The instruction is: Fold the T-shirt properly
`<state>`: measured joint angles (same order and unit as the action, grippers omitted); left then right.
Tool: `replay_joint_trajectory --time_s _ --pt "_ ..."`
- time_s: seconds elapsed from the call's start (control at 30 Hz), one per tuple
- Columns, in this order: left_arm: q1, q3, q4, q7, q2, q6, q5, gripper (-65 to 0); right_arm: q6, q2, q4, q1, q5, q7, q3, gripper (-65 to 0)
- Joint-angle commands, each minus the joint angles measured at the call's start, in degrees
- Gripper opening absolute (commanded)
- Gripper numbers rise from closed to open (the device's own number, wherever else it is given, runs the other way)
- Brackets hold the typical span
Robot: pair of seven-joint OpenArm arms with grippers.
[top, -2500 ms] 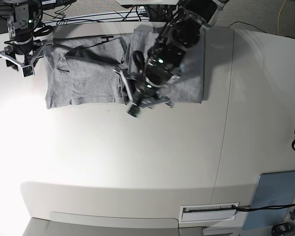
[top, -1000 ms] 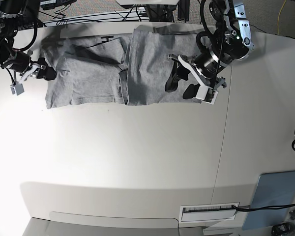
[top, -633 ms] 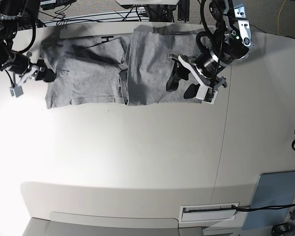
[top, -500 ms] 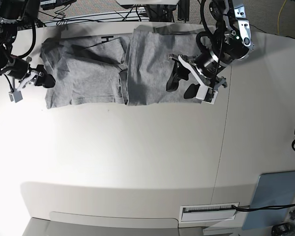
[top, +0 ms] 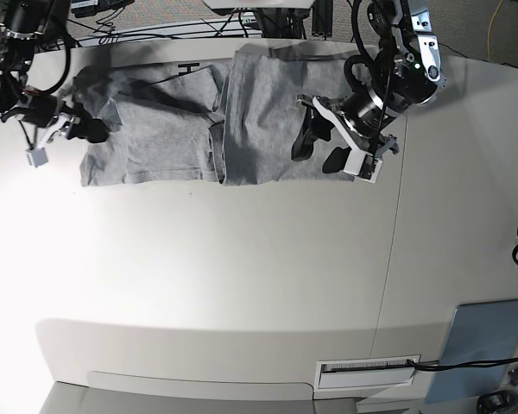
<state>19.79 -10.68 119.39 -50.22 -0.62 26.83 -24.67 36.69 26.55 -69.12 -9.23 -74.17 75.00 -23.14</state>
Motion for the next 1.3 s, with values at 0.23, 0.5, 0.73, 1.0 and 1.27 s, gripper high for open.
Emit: replay_joint_trajectory --time_s 0.23,0.5,0.73,1.0,1.27 --pt "1.2 0.0 1.0 1.1 -0.2 0.2 -0.9 -29.6 -0.2 -1.5 -0.5 0.1 2.0 2.5 -0.1 -35.0" --pt "1.5 0.0 1.0 1.1 -0.2 0.2 -0.8 -29.6 3.0 -3.3 -0.5 0.1 2.0 2.6 -0.1 -45.8" --pt "2.0 0.0 1.0 1.1 -0.2 0.1 2.7 -29.6 3.3 -1.8 -0.6 0.7 2.0 -3.3 -0.2 -65.0" --pt "5.7 0.0 0.8 4.5 -0.2 0.0 7.6 -29.6 3.3 6.4 -1.6 0.8 2.0 -4.9 -0.5 -65.0" --pt "7.1 0.0 -4.3 7.1 -0.2 -0.9 13.1 -29.6 2.8 3.8 -16.5 0.3 2.1 0.6 -2.1 -65.0"
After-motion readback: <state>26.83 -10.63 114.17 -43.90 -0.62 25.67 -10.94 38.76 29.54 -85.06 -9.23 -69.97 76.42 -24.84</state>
